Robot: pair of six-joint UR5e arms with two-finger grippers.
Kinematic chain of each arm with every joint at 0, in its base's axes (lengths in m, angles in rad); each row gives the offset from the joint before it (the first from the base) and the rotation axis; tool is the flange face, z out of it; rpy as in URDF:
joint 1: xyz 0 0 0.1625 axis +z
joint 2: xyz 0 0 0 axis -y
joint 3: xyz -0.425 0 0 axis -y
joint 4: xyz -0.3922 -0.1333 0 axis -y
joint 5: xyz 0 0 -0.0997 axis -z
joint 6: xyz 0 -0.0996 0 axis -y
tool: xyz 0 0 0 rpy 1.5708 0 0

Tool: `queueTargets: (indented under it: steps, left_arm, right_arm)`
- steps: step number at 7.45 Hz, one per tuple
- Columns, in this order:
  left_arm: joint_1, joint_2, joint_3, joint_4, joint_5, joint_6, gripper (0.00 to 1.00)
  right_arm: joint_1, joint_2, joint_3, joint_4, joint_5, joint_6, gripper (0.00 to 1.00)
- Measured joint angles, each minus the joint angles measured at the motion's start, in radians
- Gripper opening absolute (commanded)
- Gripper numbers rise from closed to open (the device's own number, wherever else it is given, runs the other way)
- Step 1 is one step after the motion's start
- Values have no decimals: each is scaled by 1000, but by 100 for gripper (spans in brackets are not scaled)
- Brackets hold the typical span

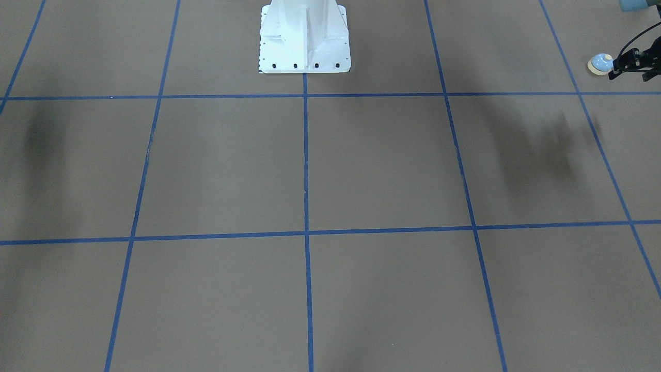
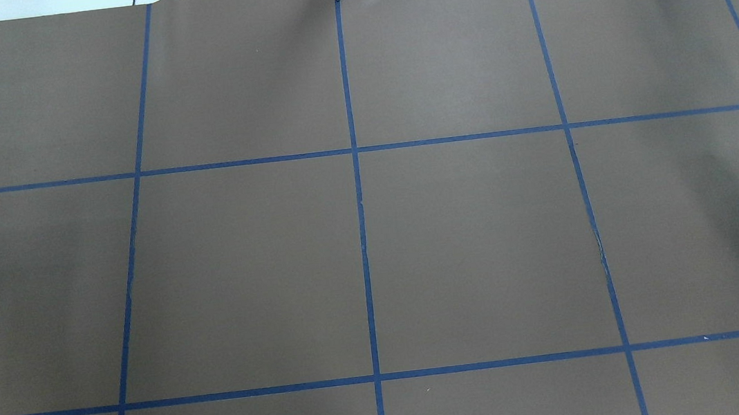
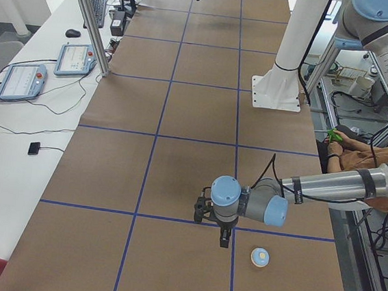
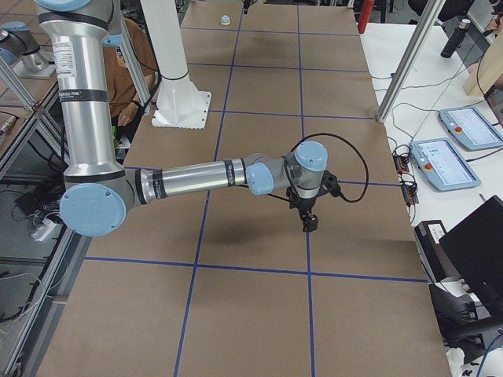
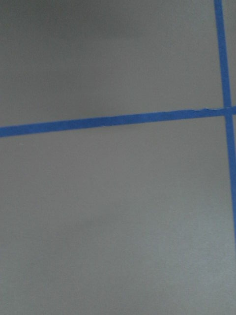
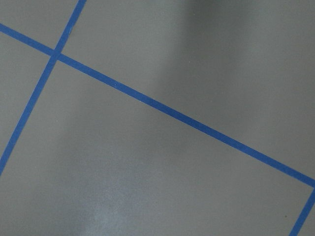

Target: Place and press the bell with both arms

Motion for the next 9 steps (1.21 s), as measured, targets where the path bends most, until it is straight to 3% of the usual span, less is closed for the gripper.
queueTargets:
  steps: [5, 9]
  left_arm:
    - [68, 75, 36, -2, 1, 169, 100]
    - [111, 65, 95, -10, -3, 112, 100]
  right_arm:
    - [-28, 5, 2, 1, 22, 4, 100]
    - [-39, 18, 3, 1, 61, 5, 100]
